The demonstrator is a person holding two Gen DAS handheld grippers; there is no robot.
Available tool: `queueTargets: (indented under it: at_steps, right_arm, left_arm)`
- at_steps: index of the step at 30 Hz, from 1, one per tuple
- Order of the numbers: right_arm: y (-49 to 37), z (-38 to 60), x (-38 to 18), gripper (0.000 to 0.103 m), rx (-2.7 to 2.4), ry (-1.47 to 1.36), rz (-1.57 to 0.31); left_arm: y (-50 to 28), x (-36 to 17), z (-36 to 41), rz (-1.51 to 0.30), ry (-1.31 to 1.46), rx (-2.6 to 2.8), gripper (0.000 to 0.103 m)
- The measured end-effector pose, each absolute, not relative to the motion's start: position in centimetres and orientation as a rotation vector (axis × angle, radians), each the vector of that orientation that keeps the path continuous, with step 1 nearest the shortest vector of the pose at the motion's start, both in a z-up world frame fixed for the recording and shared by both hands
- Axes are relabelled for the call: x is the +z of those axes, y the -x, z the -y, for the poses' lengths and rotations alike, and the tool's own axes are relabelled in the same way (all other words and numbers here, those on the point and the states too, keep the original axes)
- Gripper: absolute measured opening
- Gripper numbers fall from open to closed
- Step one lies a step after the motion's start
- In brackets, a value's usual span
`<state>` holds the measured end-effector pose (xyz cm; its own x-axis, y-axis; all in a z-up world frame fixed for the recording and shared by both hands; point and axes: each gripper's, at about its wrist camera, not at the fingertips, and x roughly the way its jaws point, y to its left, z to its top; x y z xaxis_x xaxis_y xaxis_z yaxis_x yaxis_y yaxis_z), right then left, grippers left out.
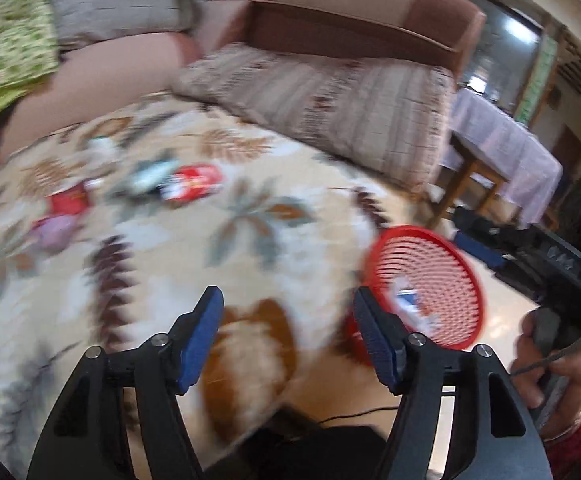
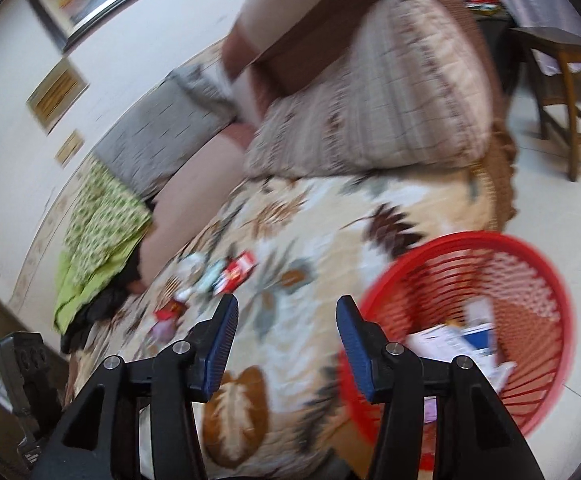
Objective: Collect trash
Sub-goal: 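Carry the box and foil ball to the red basket while opening both tools over it, then grasp the red-purple wrapper with the left tool while the right tool grasps the blue tissue pack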
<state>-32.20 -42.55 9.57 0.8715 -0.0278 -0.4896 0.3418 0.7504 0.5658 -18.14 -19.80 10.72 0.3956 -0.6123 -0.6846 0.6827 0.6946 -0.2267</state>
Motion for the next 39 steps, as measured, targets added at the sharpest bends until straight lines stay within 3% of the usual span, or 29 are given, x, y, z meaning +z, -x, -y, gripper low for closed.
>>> queueTargets:
  at_steps: [11, 23, 25, 28, 30, 39]
  right_arm:
    - [27.2, 36.6, 9.8, 0.058, -0.103, -0.592, -0.562]
    - [23.9, 37.6, 7.5, 0.058, -0.122, -0.586, -0.646]
    - [23.0, 37.4, 7.6, 0.058, -0.114, -0.578, -0.652]
    - [21.3, 36.8, 7.9, 0.058, -0.088, -0.573, -0.657]
    - [19.6, 36.4, 8.0, 0.058, -0.068, -0.569, -0.671]
    - [7.7, 33.2, 6.4, 0.058, 0.027, -0.726, -0.709]
  left_arm:
    - [5.2, 9.9, 7.5, -0.801, -0.032, -0.479, 0.079]
    - [-4.2, 3.0, 12.7, -0.918, -0.208, -0.398, 0.079]
    - [-4.7, 2.1, 12.7, -0.911, -0.207, -0.364, 0.062]
    - [-4.8, 2.1, 11.5, -0.902, -0.111, -0.349, 0.052]
    - [-4.3, 2.6, 10.7, -0.898, -0.065, -0.336, 0.039]
    - [0.9, 4.9, 8.0, -0.859, 0.073, -0.295, 0.039]
